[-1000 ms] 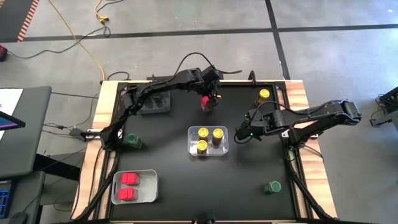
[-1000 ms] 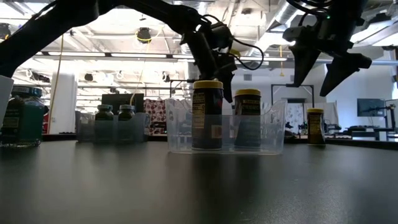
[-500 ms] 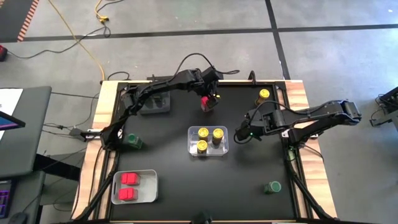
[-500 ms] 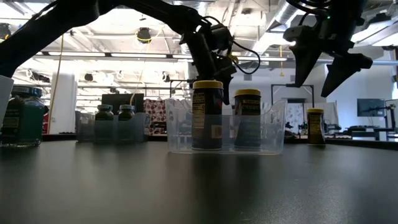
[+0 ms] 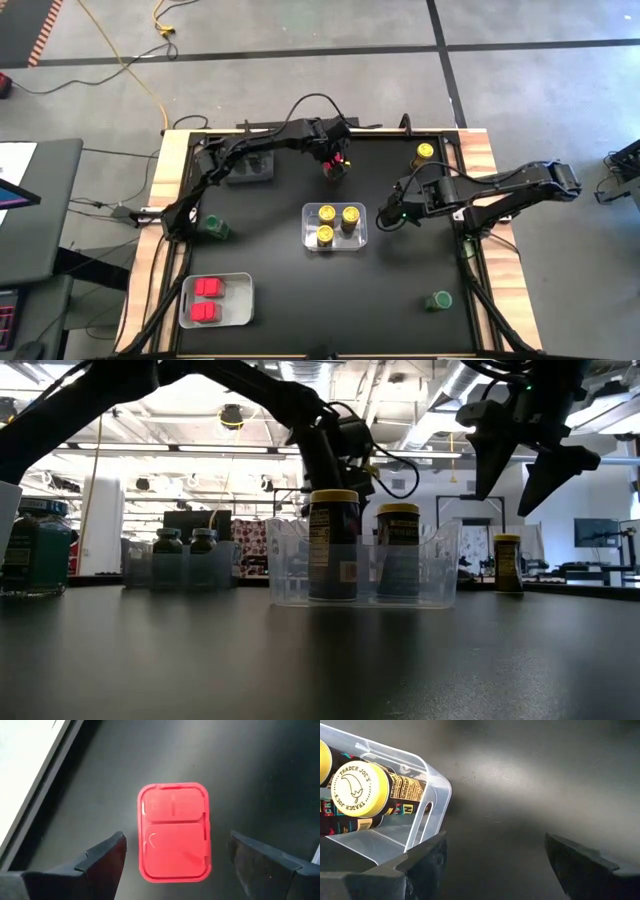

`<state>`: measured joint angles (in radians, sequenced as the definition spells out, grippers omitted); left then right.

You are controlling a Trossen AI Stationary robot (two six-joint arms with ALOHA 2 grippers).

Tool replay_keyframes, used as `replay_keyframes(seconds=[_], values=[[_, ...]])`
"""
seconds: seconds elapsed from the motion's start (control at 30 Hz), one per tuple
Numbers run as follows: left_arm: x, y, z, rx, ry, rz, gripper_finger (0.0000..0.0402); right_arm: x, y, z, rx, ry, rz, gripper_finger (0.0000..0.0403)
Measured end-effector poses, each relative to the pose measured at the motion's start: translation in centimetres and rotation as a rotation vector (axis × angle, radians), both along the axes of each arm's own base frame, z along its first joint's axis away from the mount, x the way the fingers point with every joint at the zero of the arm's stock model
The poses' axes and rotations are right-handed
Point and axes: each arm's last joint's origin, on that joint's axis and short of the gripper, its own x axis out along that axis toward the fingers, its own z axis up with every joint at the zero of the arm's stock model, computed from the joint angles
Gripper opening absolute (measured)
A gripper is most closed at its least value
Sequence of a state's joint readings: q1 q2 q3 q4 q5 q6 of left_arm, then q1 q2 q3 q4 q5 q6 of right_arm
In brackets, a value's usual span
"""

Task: Sort spices by type
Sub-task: Put the red seasoning can into the gray bin

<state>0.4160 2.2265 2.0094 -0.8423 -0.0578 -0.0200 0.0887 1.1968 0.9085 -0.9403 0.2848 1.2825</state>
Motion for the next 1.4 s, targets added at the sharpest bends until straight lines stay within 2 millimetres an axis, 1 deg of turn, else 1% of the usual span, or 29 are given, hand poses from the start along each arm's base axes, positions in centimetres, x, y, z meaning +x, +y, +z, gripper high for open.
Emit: replay_keyframes(seconds=[0.17,0.27,0.5,0.8,1.07,1.33,1.4], values=[[-0.1,-0.1,-1.3,0.008,0.023,-0.030,0.0328,0.0,0.0,0.0,0.000,0.000,0.000,0.0356],[-0.1,-0.1,-1.8,0.010,0.022,-0.033,0.0328,0.0,0.0,0.0,0.000,-0.001,-0.001,0.0356],[0.4,0.1,-1.5,0.042,-0.033,-0.043,0.0328,0.0,0.0,0.0,0.001,-0.002,-0.002,0.0356],[0.3,0.0,-1.6,0.023,-0.020,-0.044,0.0320,0.0,0.0,0.0,0.003,-0.003,-0.007,0.0356],[0.3,0.0,-1.6,0.021,-0.021,-0.044,0.0285,0.0,0.0,0.0,0.003,-0.003,-0.007,0.0356],[0.3,0.0,-1.6,0.023,-0.021,-0.050,0.0224,0.0,0.0,0.0,0.001,-0.002,-0.003,0.0356],[0.3,0.0,-1.6,0.025,-0.020,-0.052,0.0216,0.0,0.0,0.0,-0.002,0.000,0.003,0.0356]])
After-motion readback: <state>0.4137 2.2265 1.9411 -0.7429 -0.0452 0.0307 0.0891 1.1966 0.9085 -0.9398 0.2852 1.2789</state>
